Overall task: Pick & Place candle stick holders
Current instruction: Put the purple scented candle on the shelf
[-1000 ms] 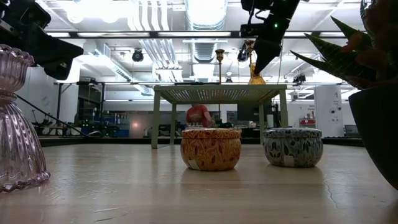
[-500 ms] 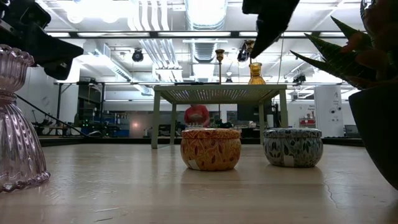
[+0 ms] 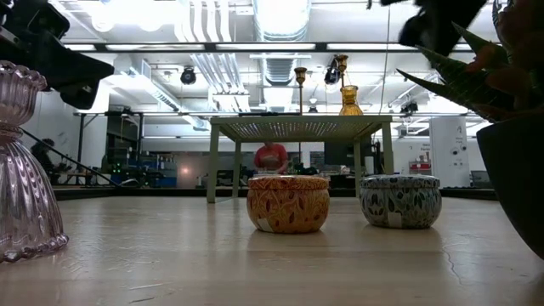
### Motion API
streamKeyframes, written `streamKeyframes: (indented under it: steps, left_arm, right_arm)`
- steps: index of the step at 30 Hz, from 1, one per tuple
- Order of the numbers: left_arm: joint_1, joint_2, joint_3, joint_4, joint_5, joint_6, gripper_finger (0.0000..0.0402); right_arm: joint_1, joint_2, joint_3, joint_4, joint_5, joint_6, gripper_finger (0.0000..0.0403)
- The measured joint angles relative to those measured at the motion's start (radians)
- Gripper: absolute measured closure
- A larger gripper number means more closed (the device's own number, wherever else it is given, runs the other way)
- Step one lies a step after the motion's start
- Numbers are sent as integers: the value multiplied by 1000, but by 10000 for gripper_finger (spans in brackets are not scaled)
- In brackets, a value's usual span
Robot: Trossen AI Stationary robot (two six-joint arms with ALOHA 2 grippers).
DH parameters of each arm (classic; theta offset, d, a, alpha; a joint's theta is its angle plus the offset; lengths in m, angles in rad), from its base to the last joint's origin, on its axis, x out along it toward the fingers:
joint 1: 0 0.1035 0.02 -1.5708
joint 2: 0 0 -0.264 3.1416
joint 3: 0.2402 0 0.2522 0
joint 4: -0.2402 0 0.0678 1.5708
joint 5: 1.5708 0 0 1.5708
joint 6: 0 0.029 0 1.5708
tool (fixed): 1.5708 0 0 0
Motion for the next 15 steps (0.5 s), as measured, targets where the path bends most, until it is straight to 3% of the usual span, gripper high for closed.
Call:
streamKeyframes:
  steps: [7, 15]
  left_arm:
    - [0, 0, 0, 0, 0, 0, 396]
    - [0, 0, 0, 0, 0, 0, 396]
  right_arm:
    - [190, 9, -31, -7, -25, 206, 378]
    - [332, 9, -126, 55, -25, 419, 286]
